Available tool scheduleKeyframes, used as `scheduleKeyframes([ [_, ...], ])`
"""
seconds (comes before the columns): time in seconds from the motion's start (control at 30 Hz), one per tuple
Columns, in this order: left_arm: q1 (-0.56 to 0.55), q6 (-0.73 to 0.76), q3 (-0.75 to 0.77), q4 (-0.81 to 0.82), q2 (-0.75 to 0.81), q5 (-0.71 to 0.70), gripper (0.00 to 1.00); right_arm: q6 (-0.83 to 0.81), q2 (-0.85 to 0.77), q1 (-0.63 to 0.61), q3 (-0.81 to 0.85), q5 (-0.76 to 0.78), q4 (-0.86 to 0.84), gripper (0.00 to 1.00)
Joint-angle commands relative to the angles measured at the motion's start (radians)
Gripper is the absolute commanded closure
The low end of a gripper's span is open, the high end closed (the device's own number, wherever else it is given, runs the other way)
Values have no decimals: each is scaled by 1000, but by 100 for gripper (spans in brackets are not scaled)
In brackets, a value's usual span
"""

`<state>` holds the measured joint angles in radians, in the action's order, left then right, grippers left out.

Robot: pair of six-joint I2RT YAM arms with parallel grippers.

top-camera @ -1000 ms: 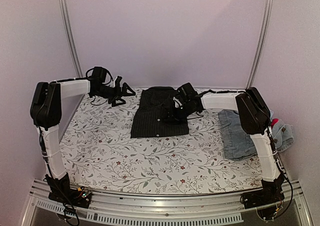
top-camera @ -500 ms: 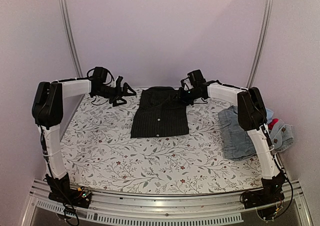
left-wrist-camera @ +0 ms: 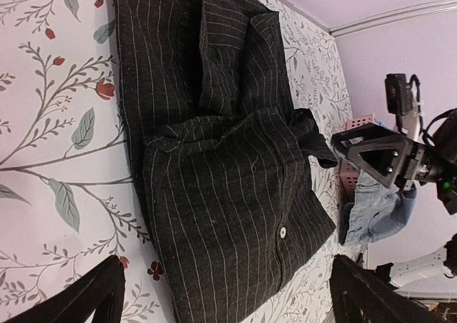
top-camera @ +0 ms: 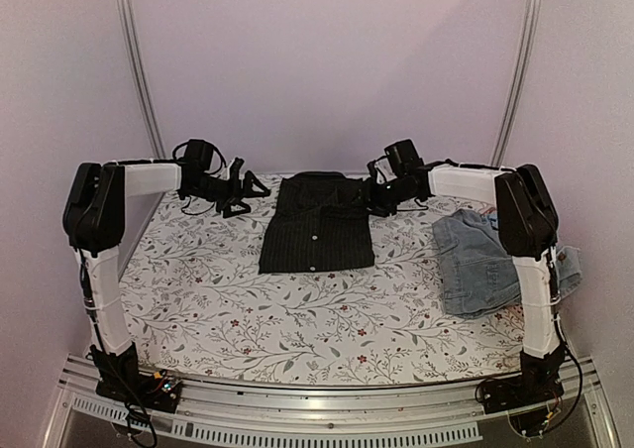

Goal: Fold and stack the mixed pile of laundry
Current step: Smooth out the 2/3-rectangle-folded shirt at the center of the board.

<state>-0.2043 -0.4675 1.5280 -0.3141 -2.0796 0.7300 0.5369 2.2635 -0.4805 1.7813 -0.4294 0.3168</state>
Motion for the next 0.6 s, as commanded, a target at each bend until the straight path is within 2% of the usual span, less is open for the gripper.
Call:
scheduleKeyframes([
  [0.0,0,-12,-27,45,48,9,0,-37,-161,-17,-67,44,-29,53],
  [0.1,0,-12,-31,48,51,3,0,-56,-158,-46,-66,35,-18,56],
  [0.3,0,-5,-26,40,50,-6,0,-53,-38,-99,23,-5,34,77],
  [0.4,0,-3,-21,35,49,-7,0,-36,9,-110,44,-6,43,83],
  [0.5,2,1,-10,29,44,-10,0,-28,-7,-116,-6,-13,24,85],
  [0.57,2,3,-4,24,41,-12,0,-20,-50,-121,-105,-31,-38,86],
])
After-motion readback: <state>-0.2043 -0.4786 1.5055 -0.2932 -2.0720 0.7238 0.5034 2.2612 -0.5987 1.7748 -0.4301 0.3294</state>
